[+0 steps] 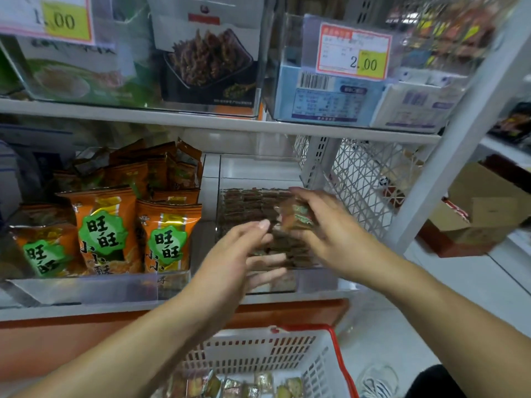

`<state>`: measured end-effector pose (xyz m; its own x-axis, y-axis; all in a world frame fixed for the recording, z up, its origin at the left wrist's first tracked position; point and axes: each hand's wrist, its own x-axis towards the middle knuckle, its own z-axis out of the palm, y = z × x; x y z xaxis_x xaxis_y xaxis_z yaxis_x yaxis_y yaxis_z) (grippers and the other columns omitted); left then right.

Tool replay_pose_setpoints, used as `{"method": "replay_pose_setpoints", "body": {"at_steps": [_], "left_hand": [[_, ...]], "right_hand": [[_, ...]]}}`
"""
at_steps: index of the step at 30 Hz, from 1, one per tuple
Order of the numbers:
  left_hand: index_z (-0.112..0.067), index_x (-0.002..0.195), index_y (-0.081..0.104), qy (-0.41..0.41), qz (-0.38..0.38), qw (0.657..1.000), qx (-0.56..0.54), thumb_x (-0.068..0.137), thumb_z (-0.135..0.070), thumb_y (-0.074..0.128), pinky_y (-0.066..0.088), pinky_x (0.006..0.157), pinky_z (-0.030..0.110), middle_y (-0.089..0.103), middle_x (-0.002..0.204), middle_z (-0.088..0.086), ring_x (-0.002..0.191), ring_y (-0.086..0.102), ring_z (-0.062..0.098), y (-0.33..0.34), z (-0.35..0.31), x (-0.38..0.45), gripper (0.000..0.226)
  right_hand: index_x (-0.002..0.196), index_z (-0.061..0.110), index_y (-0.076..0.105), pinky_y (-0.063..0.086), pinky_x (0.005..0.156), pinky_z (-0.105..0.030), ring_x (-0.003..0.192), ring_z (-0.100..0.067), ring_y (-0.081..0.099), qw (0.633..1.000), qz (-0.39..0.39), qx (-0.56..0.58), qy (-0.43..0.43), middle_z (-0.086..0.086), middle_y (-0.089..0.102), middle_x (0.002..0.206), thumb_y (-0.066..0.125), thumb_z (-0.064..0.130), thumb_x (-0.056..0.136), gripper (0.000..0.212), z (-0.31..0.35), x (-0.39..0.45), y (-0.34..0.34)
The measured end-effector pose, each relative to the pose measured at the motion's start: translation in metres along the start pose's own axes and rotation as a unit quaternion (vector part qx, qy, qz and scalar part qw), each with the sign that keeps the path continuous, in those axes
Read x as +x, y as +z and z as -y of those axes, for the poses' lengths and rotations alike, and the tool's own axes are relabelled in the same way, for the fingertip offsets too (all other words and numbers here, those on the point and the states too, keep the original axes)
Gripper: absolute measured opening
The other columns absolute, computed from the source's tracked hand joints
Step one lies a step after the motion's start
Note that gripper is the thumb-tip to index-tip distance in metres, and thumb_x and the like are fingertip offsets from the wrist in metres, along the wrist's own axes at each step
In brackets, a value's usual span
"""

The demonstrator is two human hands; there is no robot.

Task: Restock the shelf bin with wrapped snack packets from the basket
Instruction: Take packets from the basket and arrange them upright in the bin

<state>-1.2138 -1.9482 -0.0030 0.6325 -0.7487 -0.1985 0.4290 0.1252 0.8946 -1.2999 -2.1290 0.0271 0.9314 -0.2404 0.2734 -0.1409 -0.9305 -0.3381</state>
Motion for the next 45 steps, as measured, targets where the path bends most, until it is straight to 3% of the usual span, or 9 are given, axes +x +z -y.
{"method": "replay_pose_setpoints", "body": {"at_steps": [2,4,6,9,13,20,31,37,45], "left_hand": [[-0.042,0.124,0.063,0.095,0.008,0.966,0.241,0.082,-0.058,0.075,0.054,0.101,0.033,0.067,0.128,-0.02,0.116,0.065,-0.001,-0.008,0.005,-0.002,0.047],[-0.051,0.139,0.045,0.178,0.038,0.843,0.506,0.085,-0.062,0.066,0.036,0.112,0.022,0.048,0.142,-0.034,0.132,0.042,-0.013,-0.015,0.014,-0.003,0.058],[-0.046,0.154,0.025,0.202,0.075,0.722,0.657,0.092,-0.06,0.062,0.015,0.118,0.019,0.029,0.159,-0.025,0.147,0.02,-0.004,-0.022,0.025,0.003,0.074],[-0.036,0.162,0.009,0.157,0.116,0.655,0.73,0.095,-0.058,0.061,-0.008,0.115,0.019,0.019,0.168,-0.012,0.156,0.006,0.01,-0.029,0.03,0.006,0.087],[-0.036,0.162,0.006,0.16,0.11,0.652,0.733,0.093,-0.061,0.06,-0.005,0.121,0.025,0.02,0.168,-0.01,0.156,0.01,0.012,-0.034,0.033,0.007,0.091],[-0.037,0.161,-0.001,0.183,0.112,0.62,0.754,0.095,-0.061,0.055,0.008,0.126,0.032,0.025,0.163,-0.011,0.15,0.019,0.014,-0.039,0.037,0.003,0.09],[-0.039,0.161,0.0,0.223,0.096,0.63,0.737,0.095,-0.06,0.056,0.009,0.125,0.029,0.028,0.16,-0.014,0.148,0.022,0.01,-0.043,0.043,0.006,0.089],[-0.031,0.163,0.006,0.242,0.082,0.616,0.745,0.095,-0.062,0.054,-0.02,0.115,0.018,0.017,0.168,-0.011,0.155,0.003,0.006,-0.046,0.043,0.001,0.089],[-0.029,0.162,-0.014,0.218,0.086,0.591,0.772,0.091,-0.063,0.056,-0.02,0.12,0.03,0.0,0.172,-0.007,0.156,-0.011,0.01,-0.049,0.055,-0.006,0.105]], "right_hand": [[0.153,0.013,0.032,0.035,0.108,-0.037,0.129,-0.03,0.044,0.966,0.041,-0.255,0.016,-0.009,0.05,0.142,0.053,0.029,0.096,0.064,-0.02,0.013,-0.004],[0.153,0.009,0.03,0.033,0.106,-0.039,0.131,-0.032,0.042,0.918,0.138,-0.365,0.069,-0.012,0.048,0.143,0.041,0.023,0.099,0.057,-0.033,0.025,0.004],[0.148,0.003,0.036,0.027,0.111,-0.042,0.135,-0.034,0.038,0.907,0.189,-0.357,0.122,-0.017,0.045,0.145,0.037,0.017,0.101,0.049,-0.039,0.037,0.017],[0.144,0.001,0.042,0.026,0.113,-0.044,0.137,-0.036,0.036,0.9,0.23,-0.343,0.137,-0.022,0.041,0.149,0.038,0.012,0.102,0.044,-0.047,0.049,0.038],[0.152,0.002,0.03,0.026,0.116,-0.045,0.139,-0.037,0.036,0.878,0.257,-0.389,0.108,-0.02,0.039,0.154,0.032,0.012,0.103,0.051,-0.058,0.055,0.054],[0.158,0.008,-0.013,-0.01,0.124,-0.051,0.153,-0.035,-0.016,0.828,0.258,-0.469,0.17,-0.012,-0.015,0.167,0.015,0.02,0.107,0.059,-0.069,0.062,0.079],[0.158,0.011,0.026,-0.003,0.124,-0.054,0.154,-0.04,0.003,0.829,0.227,-0.489,0.148,-0.015,0.016,0.167,0.033,0.023,0.106,0.053,-0.061,0.066,0.066],[0.125,-0.002,0.059,0.05,0.09,-0.036,0.113,-0.032,0.064,0.93,0.132,-0.298,0.172,-0.019,0.064,0.125,0.048,-0.002,0.097,0.03,-0.029,0.05,0.023],[0.109,-0.012,0.066,0.044,0.078,-0.036,0.104,-0.037,0.06,0.923,0.298,-0.126,0.21,-0.026,0.065,0.116,0.04,0.005,0.102,0.033,-0.025,0.017,0.037]]}}
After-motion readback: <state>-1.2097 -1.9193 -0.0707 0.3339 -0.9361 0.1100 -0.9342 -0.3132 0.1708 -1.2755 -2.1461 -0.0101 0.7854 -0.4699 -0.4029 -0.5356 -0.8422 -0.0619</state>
